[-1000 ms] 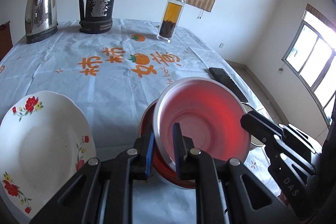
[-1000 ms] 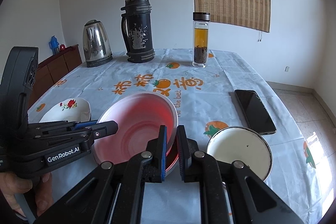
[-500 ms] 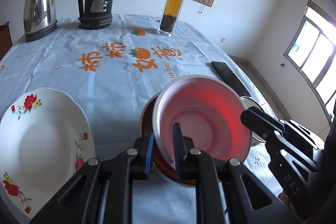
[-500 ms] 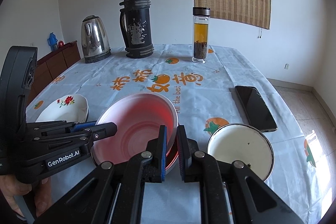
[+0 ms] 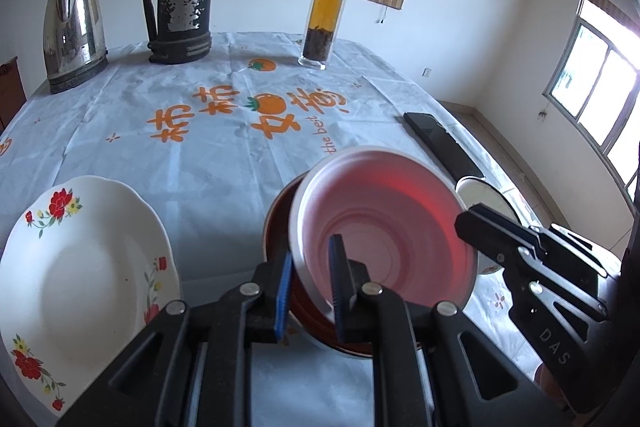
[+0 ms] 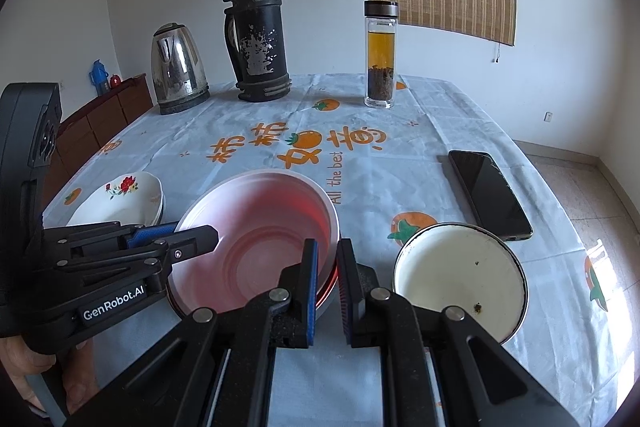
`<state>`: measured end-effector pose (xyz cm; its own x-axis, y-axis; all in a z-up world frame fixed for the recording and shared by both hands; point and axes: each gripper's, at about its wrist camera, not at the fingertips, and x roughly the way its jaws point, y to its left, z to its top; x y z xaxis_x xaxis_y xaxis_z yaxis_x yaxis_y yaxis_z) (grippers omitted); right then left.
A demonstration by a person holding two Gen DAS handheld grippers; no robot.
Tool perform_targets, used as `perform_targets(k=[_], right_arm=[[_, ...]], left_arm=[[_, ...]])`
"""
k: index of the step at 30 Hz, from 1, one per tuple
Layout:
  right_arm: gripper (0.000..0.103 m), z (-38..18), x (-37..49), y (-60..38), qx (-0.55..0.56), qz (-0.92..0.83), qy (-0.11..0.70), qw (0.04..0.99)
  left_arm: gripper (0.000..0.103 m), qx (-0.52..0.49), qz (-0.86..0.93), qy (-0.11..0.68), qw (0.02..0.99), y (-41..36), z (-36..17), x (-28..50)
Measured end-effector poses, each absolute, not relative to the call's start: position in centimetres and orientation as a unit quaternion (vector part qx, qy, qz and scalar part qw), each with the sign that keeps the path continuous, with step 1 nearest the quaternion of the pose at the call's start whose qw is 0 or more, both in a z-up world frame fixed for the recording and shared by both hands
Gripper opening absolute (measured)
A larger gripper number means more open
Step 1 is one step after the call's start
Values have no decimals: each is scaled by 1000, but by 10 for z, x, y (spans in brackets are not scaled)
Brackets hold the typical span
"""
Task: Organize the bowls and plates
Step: 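Lower the pink bowl into the steel bowl with the left gripper, then open the left gripper and withdraw it from the nested bowls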
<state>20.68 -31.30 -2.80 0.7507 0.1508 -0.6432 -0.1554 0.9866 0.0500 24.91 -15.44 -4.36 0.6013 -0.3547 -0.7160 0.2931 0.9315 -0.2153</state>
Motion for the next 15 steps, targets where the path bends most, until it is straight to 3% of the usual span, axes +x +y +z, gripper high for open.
perform_targets(k=[12,15], right_arm=[[12,-29,206,-313,-4,84,346,935],[12,-34,209,-313,0,88,355,931]], left_arm=[[14,-56,-190,405,893,-148,-43,251],[20,-59,-191,404,892,-148,-43,251]])
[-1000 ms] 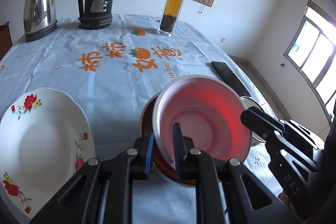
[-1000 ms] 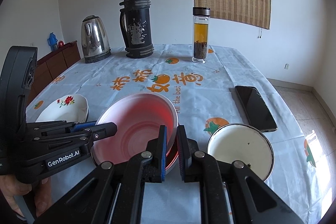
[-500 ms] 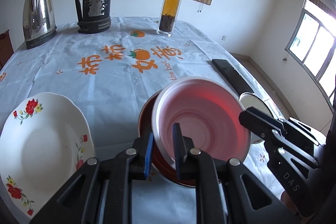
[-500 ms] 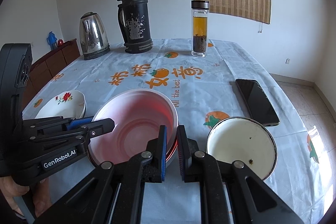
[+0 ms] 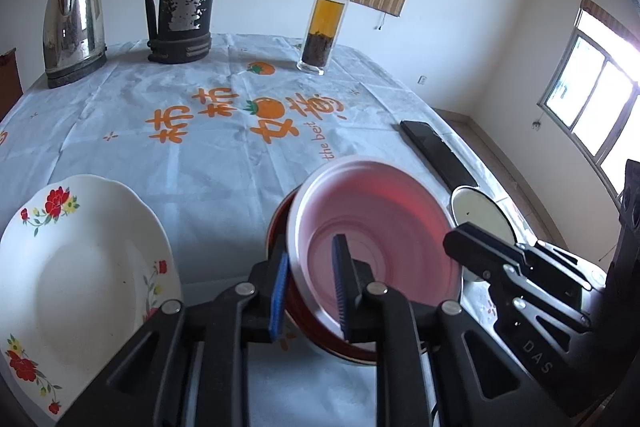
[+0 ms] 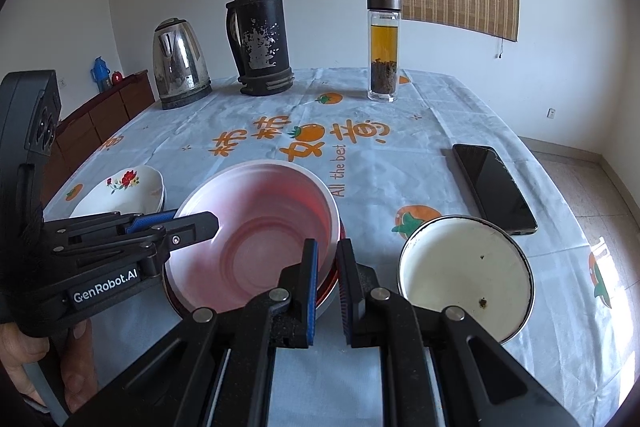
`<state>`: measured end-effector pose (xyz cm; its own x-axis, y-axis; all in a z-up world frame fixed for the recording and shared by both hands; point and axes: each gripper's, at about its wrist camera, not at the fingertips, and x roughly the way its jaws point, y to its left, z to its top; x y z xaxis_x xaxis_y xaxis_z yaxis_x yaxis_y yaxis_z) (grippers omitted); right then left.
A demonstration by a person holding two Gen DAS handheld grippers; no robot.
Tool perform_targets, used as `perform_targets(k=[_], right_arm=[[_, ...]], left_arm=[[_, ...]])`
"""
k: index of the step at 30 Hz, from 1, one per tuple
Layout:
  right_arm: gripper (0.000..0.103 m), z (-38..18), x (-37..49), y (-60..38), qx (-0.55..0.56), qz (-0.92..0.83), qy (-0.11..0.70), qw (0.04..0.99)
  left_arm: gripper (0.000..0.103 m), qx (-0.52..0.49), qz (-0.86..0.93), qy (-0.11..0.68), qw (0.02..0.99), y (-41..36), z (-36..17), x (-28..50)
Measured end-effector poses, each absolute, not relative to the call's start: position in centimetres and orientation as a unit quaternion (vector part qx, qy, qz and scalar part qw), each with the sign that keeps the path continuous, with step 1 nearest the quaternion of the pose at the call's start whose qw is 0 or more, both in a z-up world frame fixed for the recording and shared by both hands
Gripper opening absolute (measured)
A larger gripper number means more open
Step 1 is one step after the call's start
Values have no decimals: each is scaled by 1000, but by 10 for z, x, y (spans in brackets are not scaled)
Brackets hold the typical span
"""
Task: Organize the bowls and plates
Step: 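Open the left gripper and withdraw it from the nested bowls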
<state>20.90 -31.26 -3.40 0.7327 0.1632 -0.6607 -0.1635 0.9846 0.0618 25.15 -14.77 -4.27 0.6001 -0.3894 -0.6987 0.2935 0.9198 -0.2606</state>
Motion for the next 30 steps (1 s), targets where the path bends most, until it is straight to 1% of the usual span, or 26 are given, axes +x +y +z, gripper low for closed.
perform_targets(k=[2,7,9,11,17,21,23,25,27,30], right_arm=[[12,-36,209,-312,2,91,356,930],[12,-36,209,-312,11,100,357,929],[12,-36,209,-312,14,103,358,928],[12,-36,208,-312,17,105,357,928],[13,-37,206,-311,15,106,357,928],[13,-39,206,-313,18,102,360,927],[18,-40,206,-314,19,99,359,928],[32,-39,204,-316,23,98,354,930],[37,-37,201,-318,27,98,345,933],[39,-35,197,-319,27,98,338,936]], left_arm=[[30,-65,-195,402,892,-147,-42,251],[38,-69,-198,396,894,-147,-39,249],[43,-77,-204,397,892,-146,-39,249],[51,-77,-211,397,890,-147,-39,249],[61,-56,-214,395,892,-153,-37,245],[64,-34,-205,380,901,-156,-33,242],[78,-36,-196,376,905,-153,-33,242],[79,-46,-191,375,906,-148,-33,244],[79,-56,-188,376,906,-144,-34,247],[80,-62,-183,381,904,-141,-36,250]])
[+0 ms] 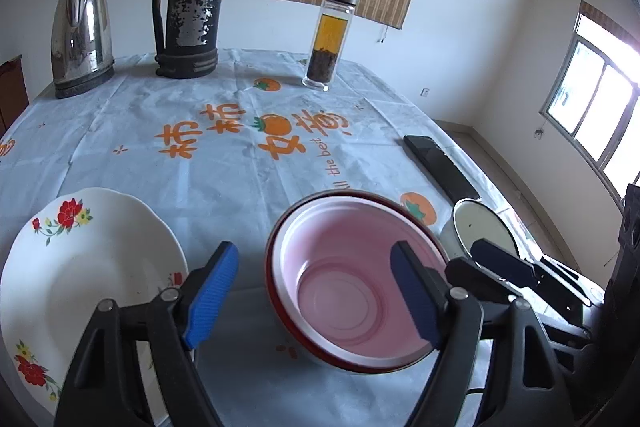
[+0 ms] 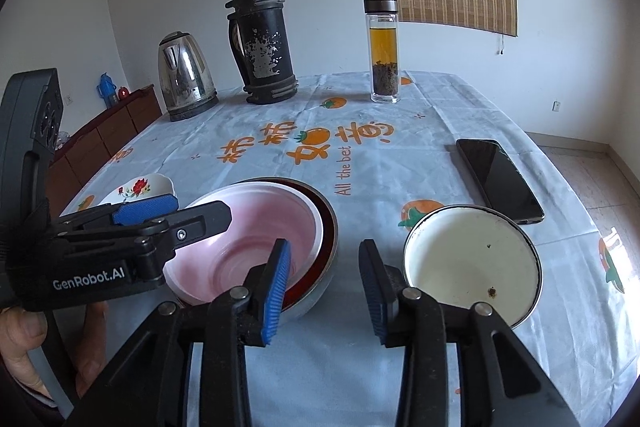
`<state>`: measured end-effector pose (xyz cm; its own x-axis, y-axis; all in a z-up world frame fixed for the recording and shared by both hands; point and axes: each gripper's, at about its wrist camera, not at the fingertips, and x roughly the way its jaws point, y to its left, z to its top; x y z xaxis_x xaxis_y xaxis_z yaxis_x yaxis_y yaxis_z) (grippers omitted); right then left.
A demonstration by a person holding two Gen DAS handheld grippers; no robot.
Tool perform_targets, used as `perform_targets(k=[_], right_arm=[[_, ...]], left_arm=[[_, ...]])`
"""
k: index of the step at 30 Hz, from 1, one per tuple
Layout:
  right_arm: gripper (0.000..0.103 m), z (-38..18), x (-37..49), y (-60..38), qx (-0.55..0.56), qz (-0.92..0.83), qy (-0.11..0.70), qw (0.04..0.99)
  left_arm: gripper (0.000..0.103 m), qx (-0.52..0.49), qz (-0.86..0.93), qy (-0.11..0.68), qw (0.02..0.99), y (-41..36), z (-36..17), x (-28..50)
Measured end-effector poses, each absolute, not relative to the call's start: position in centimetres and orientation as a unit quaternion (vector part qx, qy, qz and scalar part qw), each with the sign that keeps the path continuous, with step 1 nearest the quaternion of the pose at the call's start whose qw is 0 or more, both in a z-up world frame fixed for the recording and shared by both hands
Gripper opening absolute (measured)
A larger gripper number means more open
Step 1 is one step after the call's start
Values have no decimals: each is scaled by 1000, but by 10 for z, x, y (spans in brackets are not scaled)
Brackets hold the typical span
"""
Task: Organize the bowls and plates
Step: 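Open the left gripper and withdraw it from the nested bowls, then move the left gripper to the rim of the white enamel bowl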
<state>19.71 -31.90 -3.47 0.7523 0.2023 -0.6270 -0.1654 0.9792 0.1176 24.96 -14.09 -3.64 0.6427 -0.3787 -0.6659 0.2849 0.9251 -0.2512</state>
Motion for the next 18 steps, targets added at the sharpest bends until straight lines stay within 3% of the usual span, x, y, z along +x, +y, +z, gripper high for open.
perform_targets(k=[18], right_arm=[[39,-38,162,-367,42,46,308,949]], left_arm=[[80,-54,-155,335,928,-141,-29,238]])
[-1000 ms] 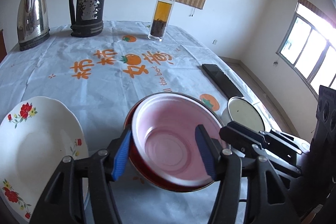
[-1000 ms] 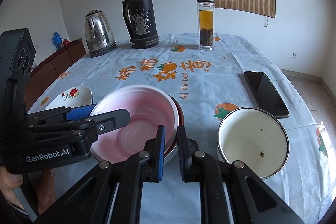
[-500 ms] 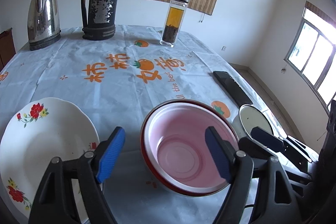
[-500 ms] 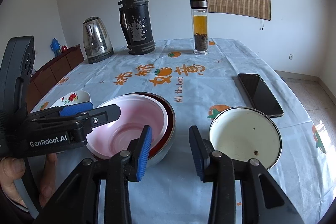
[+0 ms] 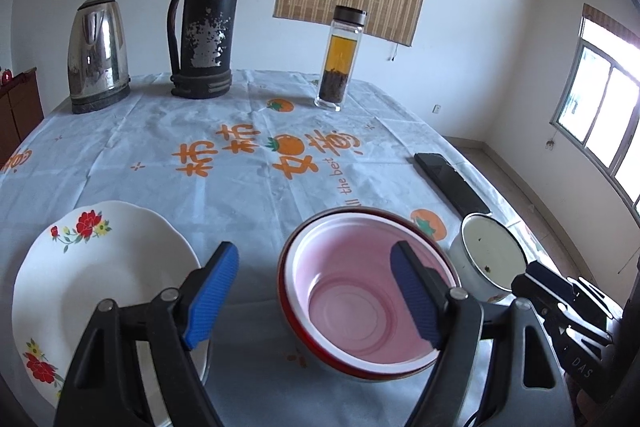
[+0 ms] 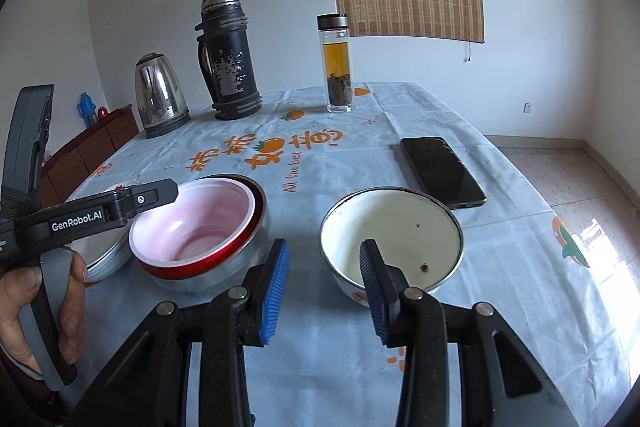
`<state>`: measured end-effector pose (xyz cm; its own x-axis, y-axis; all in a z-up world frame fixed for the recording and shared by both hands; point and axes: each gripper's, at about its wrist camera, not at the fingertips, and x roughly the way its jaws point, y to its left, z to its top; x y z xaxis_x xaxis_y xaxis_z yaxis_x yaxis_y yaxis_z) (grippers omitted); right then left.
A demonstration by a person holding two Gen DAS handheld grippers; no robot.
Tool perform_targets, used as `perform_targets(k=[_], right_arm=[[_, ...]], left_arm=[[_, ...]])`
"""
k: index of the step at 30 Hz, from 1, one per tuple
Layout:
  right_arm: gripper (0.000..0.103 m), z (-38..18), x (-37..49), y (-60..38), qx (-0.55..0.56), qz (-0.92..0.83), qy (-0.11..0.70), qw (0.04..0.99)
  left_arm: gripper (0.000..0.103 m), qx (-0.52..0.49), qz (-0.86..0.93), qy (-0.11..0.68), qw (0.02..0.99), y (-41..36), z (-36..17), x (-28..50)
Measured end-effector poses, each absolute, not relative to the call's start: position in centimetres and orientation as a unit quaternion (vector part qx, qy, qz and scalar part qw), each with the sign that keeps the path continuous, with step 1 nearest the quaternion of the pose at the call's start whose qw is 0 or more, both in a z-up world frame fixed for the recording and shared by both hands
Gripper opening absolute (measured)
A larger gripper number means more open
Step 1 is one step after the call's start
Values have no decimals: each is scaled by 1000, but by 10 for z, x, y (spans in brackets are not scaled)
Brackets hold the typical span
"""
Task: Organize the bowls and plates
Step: 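Move the left gripper to the rim of the white enamel bowl, then close the left gripper on the enamel bowl rim and lift it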
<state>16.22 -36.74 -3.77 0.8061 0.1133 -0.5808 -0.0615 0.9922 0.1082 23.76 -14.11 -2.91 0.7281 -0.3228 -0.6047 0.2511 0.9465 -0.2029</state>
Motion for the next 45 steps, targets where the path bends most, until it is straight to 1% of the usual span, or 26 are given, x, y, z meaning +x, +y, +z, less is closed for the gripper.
perform_targets(k=[4,6,7,11,12,13,14,15,17,20,21,26,27,28,29,34,41,43,45], right_arm=[[39,-40,158,-387,51,13,295,954],[39,-43,159,-397,50,-6,297,954],[39,-44,160,-403,50,-16,298,953],[39,-48,166,-426,64,-44,300,951],[37,-49,168,-430,68,-45,301,950],[32,-50,171,-433,69,-46,304,949],[30,-51,174,-435,70,-47,308,948],[29,-52,176,-437,73,-47,310,947],[28,-54,180,-440,81,-43,311,946],[26,-55,184,-440,82,-43,310,946],[22,-56,184,-439,83,-42,310,946],[19,-61,190,-439,85,-40,316,944],[17,-62,192,-439,86,-39,320,943],[15,-63,192,-440,89,-37,321,942],[15,-63,192,-441,91,-37,321,942],[12,-65,194,-440,90,-32,326,941],[12,-65,194,-440,93,-30,326,940],[10,-64,193,-440,94,-33,325,941],[10,-64,193,-441,94,-35,324,941]], left_arm=[[77,-42,-152,311,937,-147,-23,232],[70,-39,-157,310,937,-153,-20,229],[64,-35,-163,311,936,-158,-18,228],[54,-4,-189,303,934,-184,-9,217],[53,4,-199,304,932,-192,-7,215],[48,8,-210,308,928,-200,-6,214],[43,12,-218,312,925,-208,-6,214],[40,16,-228,318,920,-216,-6,215],[38,23,-244,328,912,-233,-7,215],[38,39,-264,338,902,-257,-10,218],[38,44,-269,343,899,-263,-12,220],[25,49,-275,372,885,-282,-26,229],[23,50,-277,377,882,-284,-29,230],[17,51,-278,382,880,-286,-31,231],[15,52,-278,386,878,-288,-33,231],[15,50,-276,399,873,-292,-41,234],[15,53,-248,393,884,-293,-42,240],[15,60,-238,389,888,-293,-42,240],[15,53,-243,401,882,-293,-46,243]])
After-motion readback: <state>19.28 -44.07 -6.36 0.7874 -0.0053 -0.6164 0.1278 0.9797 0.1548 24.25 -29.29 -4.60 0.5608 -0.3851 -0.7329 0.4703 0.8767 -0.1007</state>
